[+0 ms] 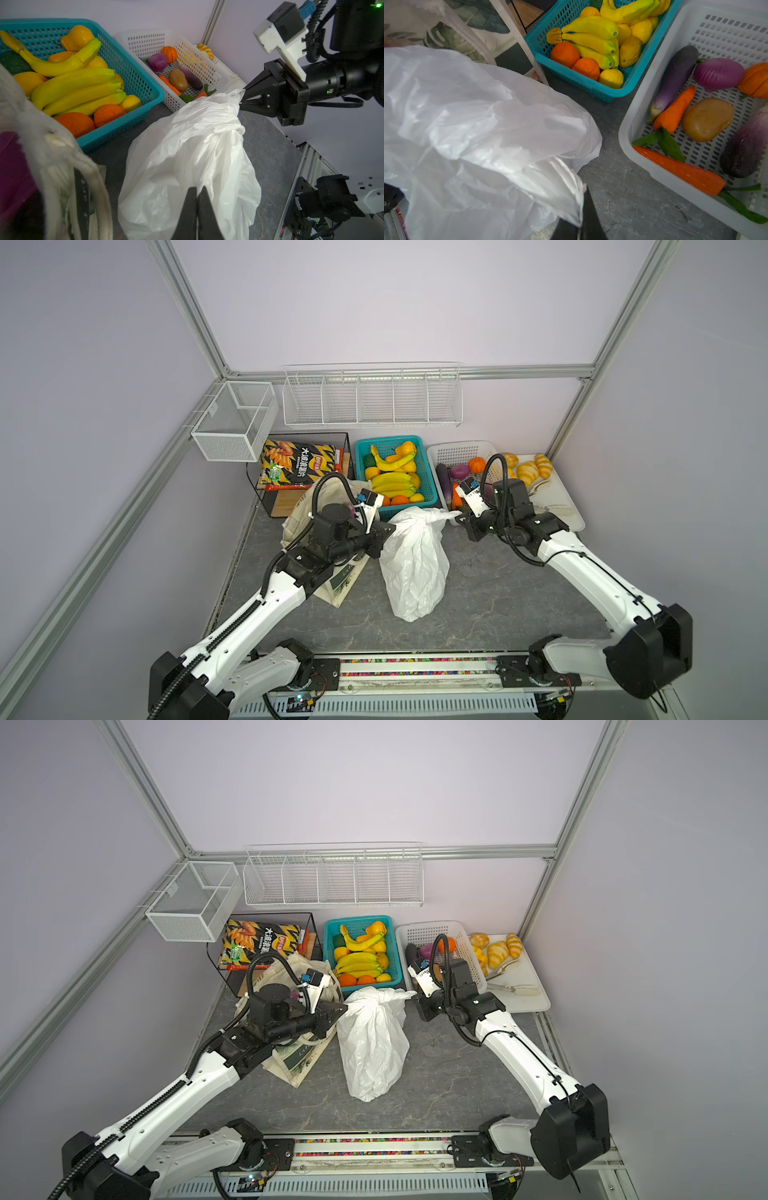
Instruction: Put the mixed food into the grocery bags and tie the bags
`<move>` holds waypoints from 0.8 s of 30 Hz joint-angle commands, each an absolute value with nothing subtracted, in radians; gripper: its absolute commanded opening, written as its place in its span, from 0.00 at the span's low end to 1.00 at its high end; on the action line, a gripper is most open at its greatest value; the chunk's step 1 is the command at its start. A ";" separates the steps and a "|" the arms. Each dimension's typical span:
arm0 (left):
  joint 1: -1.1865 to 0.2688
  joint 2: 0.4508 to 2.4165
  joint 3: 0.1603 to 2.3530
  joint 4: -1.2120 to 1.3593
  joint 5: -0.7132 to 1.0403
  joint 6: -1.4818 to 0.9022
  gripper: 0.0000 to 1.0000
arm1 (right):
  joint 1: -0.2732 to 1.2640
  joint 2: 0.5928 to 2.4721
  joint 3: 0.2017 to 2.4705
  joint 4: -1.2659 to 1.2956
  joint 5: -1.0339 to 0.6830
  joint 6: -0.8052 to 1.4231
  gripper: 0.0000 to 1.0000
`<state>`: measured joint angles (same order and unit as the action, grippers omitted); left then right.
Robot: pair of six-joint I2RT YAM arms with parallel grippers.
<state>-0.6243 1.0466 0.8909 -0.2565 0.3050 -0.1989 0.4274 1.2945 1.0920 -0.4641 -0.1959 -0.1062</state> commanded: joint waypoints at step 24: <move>-0.619 1.014 0.833 -0.153 0.356 -0.211 0.13 | 0.418 1.205 0.972 -0.454 0.093 -0.045 0.07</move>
<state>-0.6182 1.0168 0.8425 -0.2916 0.2066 -0.1555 0.4133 1.2423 0.9867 -0.5137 0.1658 -0.0299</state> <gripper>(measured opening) 0.112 0.068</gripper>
